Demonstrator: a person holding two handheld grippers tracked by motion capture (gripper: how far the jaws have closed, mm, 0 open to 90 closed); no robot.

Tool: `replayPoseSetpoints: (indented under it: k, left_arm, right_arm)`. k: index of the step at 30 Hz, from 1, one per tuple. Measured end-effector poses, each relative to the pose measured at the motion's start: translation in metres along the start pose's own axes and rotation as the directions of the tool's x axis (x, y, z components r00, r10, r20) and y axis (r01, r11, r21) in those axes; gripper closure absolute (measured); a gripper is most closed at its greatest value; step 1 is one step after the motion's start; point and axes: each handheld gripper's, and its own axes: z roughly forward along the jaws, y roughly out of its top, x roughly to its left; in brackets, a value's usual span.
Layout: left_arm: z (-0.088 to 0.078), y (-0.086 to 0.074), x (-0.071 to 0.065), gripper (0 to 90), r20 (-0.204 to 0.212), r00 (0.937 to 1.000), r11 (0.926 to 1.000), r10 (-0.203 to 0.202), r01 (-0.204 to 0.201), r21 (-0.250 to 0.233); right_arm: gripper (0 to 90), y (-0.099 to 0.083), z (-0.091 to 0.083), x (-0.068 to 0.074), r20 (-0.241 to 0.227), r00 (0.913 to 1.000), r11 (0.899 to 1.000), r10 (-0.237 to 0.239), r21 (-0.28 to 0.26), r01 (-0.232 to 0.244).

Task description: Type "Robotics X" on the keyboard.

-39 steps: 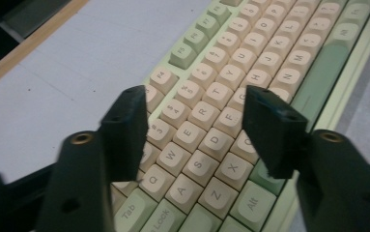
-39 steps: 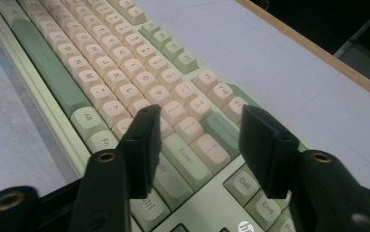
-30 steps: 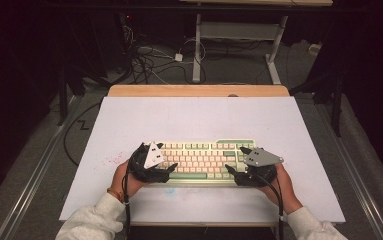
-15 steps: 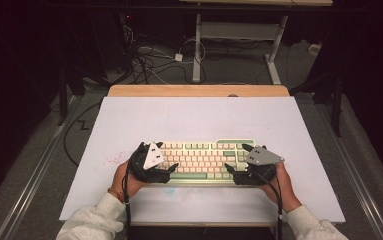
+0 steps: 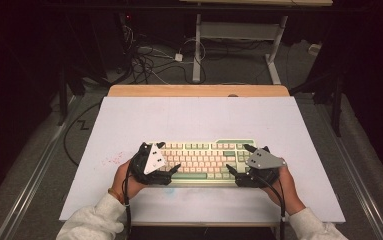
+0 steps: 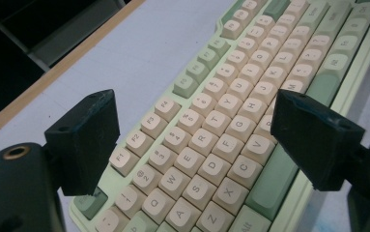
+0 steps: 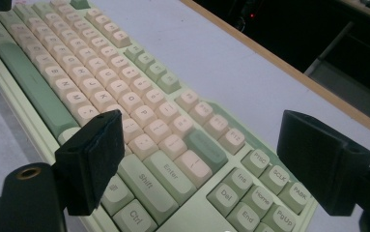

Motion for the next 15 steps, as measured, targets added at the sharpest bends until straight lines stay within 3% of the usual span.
replayPoseSetpoints:
  k: [15]
  left_arm:
    - [-0.015, -0.004, -0.001, 16.8, -0.024, 0.9991, 0.9993, 0.035, -0.035, -0.016]
  right_arm:
    - [17.6, 0.001, -0.014, 0.001, 0.025, 0.9995, 0.999, -0.017, -0.026, 0.018]
